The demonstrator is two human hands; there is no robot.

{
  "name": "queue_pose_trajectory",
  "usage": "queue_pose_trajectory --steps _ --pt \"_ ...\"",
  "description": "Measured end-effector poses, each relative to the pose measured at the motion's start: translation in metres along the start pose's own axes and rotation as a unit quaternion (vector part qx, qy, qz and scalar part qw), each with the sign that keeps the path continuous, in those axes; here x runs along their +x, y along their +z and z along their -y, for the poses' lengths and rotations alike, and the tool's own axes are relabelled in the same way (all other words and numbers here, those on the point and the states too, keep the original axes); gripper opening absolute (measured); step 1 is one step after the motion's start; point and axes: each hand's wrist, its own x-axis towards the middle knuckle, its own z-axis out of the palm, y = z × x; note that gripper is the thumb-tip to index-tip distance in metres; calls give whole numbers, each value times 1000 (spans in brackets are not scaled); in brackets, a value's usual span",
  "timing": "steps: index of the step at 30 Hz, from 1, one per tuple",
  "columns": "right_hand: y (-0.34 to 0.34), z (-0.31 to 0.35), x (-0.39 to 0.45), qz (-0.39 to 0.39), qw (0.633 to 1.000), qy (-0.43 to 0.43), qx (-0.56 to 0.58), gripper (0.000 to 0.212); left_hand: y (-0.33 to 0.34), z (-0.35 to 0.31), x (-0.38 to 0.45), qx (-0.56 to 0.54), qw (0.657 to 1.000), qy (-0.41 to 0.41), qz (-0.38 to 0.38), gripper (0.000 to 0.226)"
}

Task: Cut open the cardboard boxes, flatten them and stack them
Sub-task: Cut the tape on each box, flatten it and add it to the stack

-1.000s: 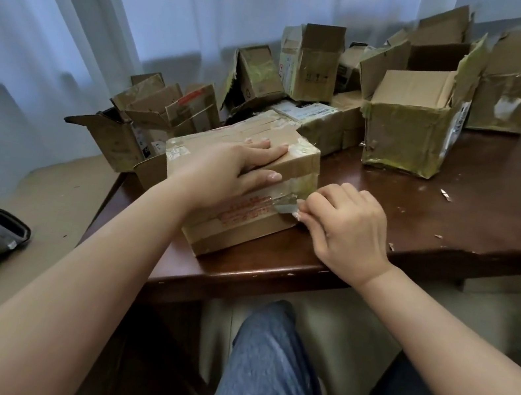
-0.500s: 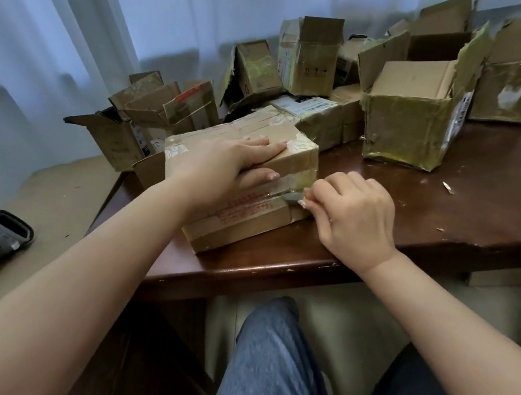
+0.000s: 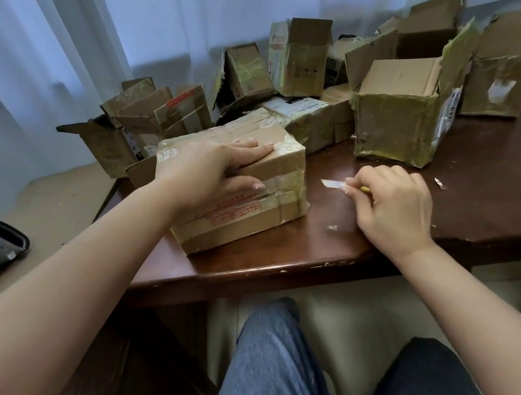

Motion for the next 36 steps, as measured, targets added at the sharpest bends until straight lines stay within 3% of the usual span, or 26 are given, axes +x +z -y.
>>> queue_pose_trajectory --steps 7,14,21,25,29,33,36 --pt "7 39 2 -2 992 -115 47 14 1 0 0 5 1000 1 -4 58" --pt "10 39 -2 -52 994 -99 -15 14 2 3 1 5 1000 6 -9 57" --pt "6 34 -6 -26 996 -82 -31 13 1 4 3 17 1000 3 -4 57" --pt "0 15 -7 11 997 21 -67 18 0 2 1 8 1000 1 -1 56" --pt "-14 10 -5 20 993 119 12 18 -2 2 1 4 1000 7 1 57" --pt "-5 31 -9 54 986 80 138 16 -3 2 0 2 1000 4 7 59" --pt "1 31 -13 31 984 68 160 19 -2 1 -1 0 1000 4 7 61"
